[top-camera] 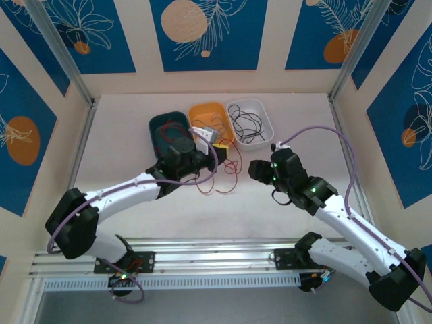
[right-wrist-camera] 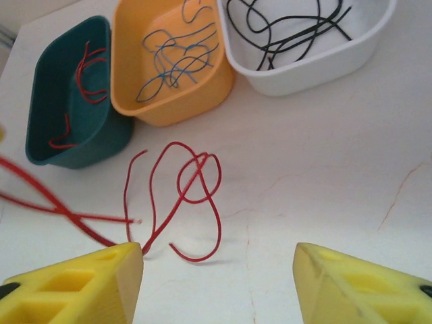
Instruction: Untangle the cables
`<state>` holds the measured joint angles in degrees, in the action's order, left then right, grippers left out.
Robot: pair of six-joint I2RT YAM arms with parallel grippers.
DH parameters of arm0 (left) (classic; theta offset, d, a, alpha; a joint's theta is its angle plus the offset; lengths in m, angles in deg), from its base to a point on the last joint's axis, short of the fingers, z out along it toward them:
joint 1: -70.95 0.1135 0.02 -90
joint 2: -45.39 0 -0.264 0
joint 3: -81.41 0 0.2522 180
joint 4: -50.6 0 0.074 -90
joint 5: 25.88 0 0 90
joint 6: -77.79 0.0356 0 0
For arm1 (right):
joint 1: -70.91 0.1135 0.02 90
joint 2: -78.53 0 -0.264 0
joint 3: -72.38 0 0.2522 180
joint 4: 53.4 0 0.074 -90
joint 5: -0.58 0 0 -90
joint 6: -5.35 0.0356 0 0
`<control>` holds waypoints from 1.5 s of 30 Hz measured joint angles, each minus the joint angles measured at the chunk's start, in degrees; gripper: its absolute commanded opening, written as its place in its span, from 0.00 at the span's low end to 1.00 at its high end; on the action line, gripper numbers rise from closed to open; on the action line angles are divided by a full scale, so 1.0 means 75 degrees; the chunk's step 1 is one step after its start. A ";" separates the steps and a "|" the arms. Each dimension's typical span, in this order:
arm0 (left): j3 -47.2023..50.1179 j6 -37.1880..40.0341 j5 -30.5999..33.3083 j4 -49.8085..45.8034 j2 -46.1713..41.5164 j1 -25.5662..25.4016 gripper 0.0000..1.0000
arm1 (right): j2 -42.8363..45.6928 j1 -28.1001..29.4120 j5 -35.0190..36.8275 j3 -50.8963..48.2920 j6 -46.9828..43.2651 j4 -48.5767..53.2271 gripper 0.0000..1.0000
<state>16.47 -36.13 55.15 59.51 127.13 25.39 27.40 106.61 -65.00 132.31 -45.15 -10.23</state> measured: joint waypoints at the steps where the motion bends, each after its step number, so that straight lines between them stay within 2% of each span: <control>1: 0.0000 -0.0020 -0.0093 -0.0044 -0.0044 0.0000 0.00 | -0.0061 -0.0079 -0.0047 0.0000 0.0017 0.0006 0.65; 5: 0.0000 -0.0026 -0.0172 -0.0224 -0.0236 0.0000 0.00 | -0.0408 -0.0347 -0.0294 0.0000 0.0087 -0.0006 0.63; 11: 0.0000 -0.0015 0.0154 -0.0702 -0.0793 0.0000 0.00 | -0.1139 -0.0621 -0.0988 -0.0184 0.0245 -0.0358 0.55; 16: 0.0000 -0.0003 0.0391 -0.0930 -0.0970 0.0000 0.00 | -0.1996 -0.0635 -0.1714 -0.0472 0.0364 -0.0959 0.48; 21: 0.0000 -0.0020 0.0554 -0.0991 -0.0976 0.0000 0.00 | -0.2704 -0.0460 -0.2282 -0.0769 0.0399 -0.1813 0.47; 28: 0.0000 -0.0023 0.0699 -0.1032 -0.0979 0.0000 0.00 | -0.3124 -0.0058 -0.2611 -0.1061 0.0396 -0.2719 0.47; 35: 0.0003 -0.0023 0.0755 -0.1040 -0.1049 0.0000 0.00 | -0.3287 -0.0006 -0.2719 -0.1408 0.0405 -0.3325 0.47; 45: 0.0003 -0.0023 0.0810 -0.1046 -0.1110 0.0000 0.00 | -0.4147 0.0096 -0.2891 -0.1428 0.0580 -0.3993 0.39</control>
<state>16.49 -36.30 61.23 51.67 118.80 25.39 -3.70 107.34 -86.68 121.60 -40.80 -40.18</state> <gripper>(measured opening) 0.053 0.411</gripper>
